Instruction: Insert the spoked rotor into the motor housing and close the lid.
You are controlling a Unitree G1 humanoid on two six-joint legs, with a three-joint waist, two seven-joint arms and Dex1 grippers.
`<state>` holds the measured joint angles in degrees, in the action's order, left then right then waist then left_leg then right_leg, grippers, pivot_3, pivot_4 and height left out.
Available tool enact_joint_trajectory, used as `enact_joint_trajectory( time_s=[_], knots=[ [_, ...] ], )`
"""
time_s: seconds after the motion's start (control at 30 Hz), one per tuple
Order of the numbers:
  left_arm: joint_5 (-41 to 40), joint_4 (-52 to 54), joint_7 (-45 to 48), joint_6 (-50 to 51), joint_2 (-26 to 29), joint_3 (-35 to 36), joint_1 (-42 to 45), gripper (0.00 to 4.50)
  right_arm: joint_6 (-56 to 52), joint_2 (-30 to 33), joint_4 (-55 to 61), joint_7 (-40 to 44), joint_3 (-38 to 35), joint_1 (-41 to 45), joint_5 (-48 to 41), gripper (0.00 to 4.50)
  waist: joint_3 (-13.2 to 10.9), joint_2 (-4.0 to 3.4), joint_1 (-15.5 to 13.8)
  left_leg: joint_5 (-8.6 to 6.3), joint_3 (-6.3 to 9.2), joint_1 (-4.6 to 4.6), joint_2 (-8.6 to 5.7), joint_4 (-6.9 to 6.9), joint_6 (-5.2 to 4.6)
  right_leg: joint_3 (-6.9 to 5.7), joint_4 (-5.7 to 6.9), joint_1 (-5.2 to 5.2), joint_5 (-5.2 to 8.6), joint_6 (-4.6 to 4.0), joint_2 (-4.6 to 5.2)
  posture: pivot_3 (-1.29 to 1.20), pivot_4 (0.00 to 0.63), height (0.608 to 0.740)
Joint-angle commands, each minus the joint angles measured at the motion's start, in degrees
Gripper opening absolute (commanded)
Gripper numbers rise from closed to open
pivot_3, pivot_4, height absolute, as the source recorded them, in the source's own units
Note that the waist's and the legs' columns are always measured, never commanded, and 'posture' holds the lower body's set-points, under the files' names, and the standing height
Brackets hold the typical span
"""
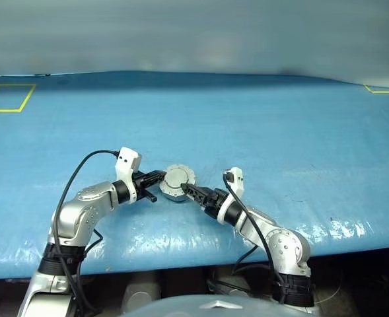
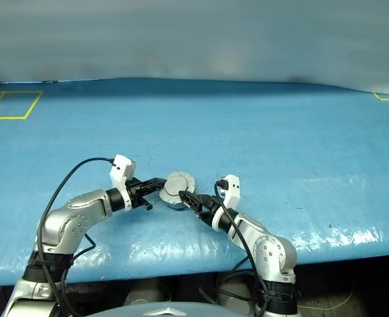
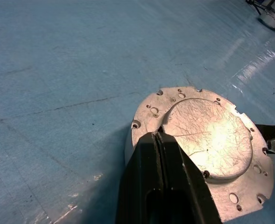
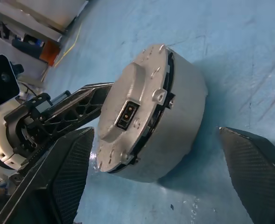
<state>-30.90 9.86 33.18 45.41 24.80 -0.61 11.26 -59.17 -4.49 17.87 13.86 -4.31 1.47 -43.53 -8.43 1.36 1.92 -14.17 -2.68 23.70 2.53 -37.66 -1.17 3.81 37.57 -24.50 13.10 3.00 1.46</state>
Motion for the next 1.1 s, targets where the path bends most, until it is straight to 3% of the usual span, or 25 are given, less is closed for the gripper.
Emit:
enact_joint_trajectory(
  time_s=[0.03, 0.27, 0.53, 0.63, 0.97, 1.1],
  knots=[
    [0.79, -0.15, 0.0, 0.21, -0.19, -0.69, -0.6, 0.0, -0.5, -5.65, -0.59, -2.17, -1.36, 1.04, -5.57, 4.46, 0.0, 0.0, 0.07, 0.0, 0.01, 0.0, 0.0, 0.01, 0.0, 0.0, 0.0, 0.0, 0.0, 0.0, -0.01, 0.0, 0.15, 0.74],
    [1.23, -0.35, 0.08, -0.14, -0.36, -0.87, -0.77, 0.0, 0.03, -6.91, -3.33, -7.03, -2.06, 0.62, -14.73, 4.46, 0.0, 0.0, 0.21, 0.0, 0.0, -0.01, -0.01, -0.02, 0.0, 0.02, 0.0, 0.03, 0.02, 0.05, -0.03, 0.0, 0.15, 0.74],
    [1.4, -0.51, 0.22, -0.05, -0.39, -0.87, -0.73, 0.0, 0.99, -5.14, -4.02, -9.91, -1.14, -0.8, -22.47, 1.89, 0.0, 0.0, 0.22, 0.0, 0.03, 0.03, 0.0, -0.01, 0.0, 0.01, -0.01, 0.01, 0.02, 0.05, -0.04, 0.0, 0.15, 0.74],
    [1.57, -0.54, 0.32, -0.01, -0.44, -0.97, -0.68, 0.0, 1.59, -4.75, -4.48, -10.72, -0.81, -0.88, -23.57, 1.14, 0.0, 0.0, 0.19, 0.0, 0.07, 0.05, 0.0, -0.01, -0.01, 0.01, -0.02, 0.02, 0.02, 0.06, -0.04, 0.0, 0.15, 0.74],
    [1.16, 0.47, 0.85, -0.78, -0.42, -0.44, -0.87, 0.0, 2.58, -3.39, -4.84, -12.11, 0.79, -1.55, -24.42, 1.14, 0.0, 0.0, 0.27, 0.0, 0.07, 0.04, 0.01, -0.02, -0.01, 0.03, -0.01, 0.02, 0.04, 0.12, -0.05, 0.0, 0.15, 0.74],
    [-1.39, 2.22, -0.29, -1.28, -2.21, 3.18, -0.85, 0.0, 2.87, -3.57, -5.09, -12.16, 0.75, -1.7, -25.84, 1.14, -0.01, 0.0, 0.29, 0.0, 0.07, 0.05, 0.03, -0.02, -0.01, 0.03, -0.01, 0.01, 0.03, 0.11, -0.06, 0.0, 0.15, 0.74]
  ],
)
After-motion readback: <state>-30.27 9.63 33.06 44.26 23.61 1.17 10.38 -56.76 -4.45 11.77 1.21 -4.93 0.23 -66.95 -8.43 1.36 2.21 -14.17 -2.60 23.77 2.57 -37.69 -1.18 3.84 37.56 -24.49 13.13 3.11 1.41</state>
